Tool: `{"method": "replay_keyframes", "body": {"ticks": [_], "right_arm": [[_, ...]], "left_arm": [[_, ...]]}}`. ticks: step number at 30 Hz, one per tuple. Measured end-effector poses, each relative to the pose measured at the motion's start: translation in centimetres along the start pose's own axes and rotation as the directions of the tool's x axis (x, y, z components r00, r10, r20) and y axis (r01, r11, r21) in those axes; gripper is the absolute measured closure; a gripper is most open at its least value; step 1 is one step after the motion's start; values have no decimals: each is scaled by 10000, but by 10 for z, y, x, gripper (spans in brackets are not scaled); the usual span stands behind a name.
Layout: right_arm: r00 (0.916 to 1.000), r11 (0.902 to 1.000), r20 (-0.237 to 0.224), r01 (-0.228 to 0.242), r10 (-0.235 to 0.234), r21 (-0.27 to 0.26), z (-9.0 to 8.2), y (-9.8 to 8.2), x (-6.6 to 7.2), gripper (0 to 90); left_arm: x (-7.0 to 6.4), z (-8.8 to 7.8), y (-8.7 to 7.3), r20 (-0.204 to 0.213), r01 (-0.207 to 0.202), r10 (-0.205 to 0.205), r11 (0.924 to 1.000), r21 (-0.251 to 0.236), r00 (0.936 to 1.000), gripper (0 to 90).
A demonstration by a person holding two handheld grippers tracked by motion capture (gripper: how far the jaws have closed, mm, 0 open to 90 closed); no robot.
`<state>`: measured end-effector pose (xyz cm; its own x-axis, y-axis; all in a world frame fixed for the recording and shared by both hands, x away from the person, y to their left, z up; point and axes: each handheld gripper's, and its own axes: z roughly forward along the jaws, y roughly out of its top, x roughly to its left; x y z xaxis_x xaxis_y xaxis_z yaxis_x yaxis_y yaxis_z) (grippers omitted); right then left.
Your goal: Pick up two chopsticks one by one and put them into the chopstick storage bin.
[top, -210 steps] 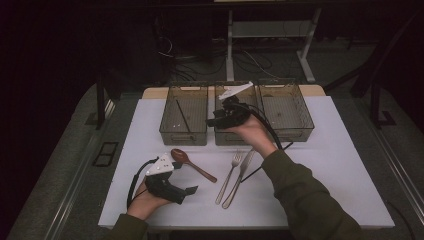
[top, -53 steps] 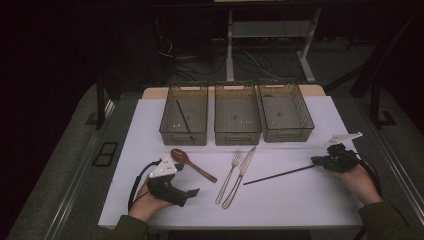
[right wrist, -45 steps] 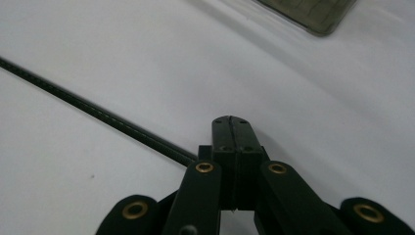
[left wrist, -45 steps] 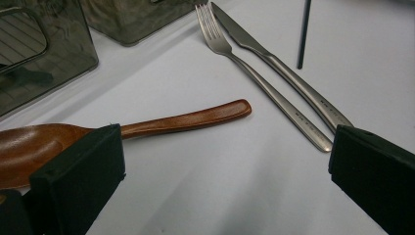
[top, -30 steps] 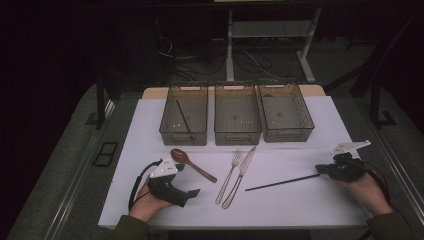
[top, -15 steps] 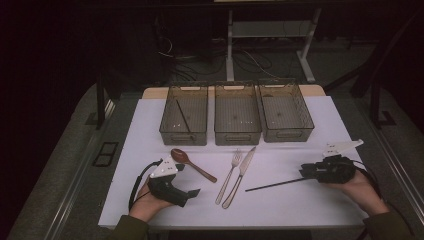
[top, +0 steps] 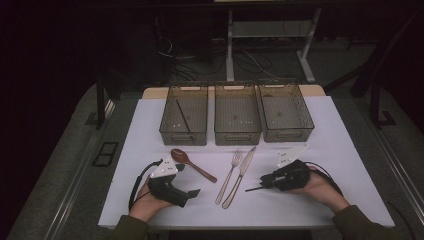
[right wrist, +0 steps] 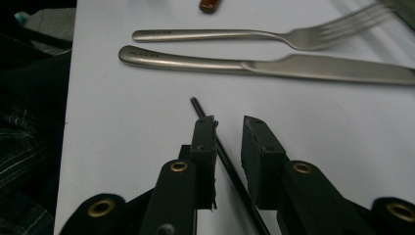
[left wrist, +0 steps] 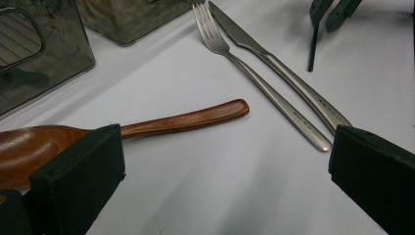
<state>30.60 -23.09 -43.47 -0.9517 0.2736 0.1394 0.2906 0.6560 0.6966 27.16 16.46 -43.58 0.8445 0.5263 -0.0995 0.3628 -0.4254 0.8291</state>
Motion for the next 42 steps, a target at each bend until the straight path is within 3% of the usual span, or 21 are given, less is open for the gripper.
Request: {"method": "replay_keyframes", "body": {"ticks": [7,12,23,28,33,38,42], "right_arm": [[9964,9980,-581,623,-615,125,29,21,6,765],[9921,9940,-834,983,-942,471,46,27,7,787],[9878,9891,-817,1371,-1325,536,47,26,9,846],[9888,9886,-585,1401,-1370,542,45,26,7,852],[9927,9910,-51,1204,-1203,582,40,23,-2,854],[9953,9965,667,663,-696,505,32,20,-17,854],[9914,9992,1306,46,-96,385,26,18,-31,854]], "left_arm": [[0,0,0,7,-40,40,10000,14,10000,0],[0,-1,0,13,-41,41,10000,6,10000,0],[0,-1,0,-2,-54,54,10000,16,10000,0],[0,-1,0,-2,-56,56,10000,12,10000,0],[0,-1,0,-1,-58,58,10000,13,10000,0],[0,-1,0,0,-47,47,10000,18,10000,0],[0,-1,0,2,-45,45,10000,17,10000,0]]}}
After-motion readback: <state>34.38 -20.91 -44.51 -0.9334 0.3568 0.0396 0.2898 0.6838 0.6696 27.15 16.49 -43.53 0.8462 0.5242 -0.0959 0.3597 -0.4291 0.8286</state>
